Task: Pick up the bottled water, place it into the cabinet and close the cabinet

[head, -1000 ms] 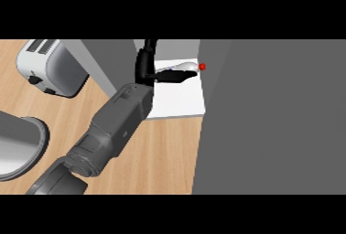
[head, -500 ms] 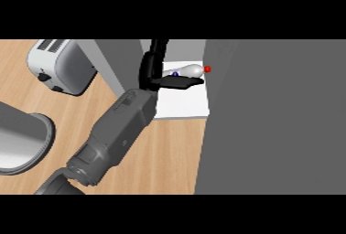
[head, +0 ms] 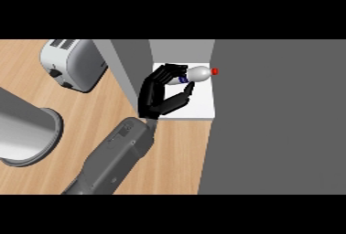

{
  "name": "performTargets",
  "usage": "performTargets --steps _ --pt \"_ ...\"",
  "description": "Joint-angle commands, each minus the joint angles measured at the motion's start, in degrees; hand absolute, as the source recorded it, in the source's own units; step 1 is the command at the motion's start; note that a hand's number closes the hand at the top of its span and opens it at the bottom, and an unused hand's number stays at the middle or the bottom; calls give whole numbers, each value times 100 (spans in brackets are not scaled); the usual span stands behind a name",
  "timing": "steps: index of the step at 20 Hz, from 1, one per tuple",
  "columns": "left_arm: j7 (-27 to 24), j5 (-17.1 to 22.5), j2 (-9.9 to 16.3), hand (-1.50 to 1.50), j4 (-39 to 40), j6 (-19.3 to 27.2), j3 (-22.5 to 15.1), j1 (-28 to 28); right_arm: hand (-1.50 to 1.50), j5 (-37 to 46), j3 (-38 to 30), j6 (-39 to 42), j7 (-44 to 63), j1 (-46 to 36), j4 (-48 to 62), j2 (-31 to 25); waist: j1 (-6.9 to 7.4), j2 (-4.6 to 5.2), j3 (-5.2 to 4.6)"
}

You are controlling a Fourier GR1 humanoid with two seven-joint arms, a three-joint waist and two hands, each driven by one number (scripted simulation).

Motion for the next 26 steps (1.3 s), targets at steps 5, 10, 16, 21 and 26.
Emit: performTargets --steps 5,10,16,21,26 --pt "519 -288 497 150 -1914 376 -529 1397 150 94 -7 516 1010 -508 -683 -775 69 14 -5" --pt "302 -477 924 150 -3056 451 -794 2749 150 -25 706 603 1561 -487 -831 -752 16 31 -6" --pt "547 -437 1942 150 -4718 290 -579 3853 150 575 1894 220 1703 -947 -310 9 15 31 -6" --pt "408 -453 2287 150 -5245 86 -363 4633 150 708 2402 44 2400 -1641 67 515 7 45 -7" --pt "74 -422 2299 150 -5412 -98 -223 5180 150 1140 3156 -306 2867 -2418 812 1309 30 42 -13"
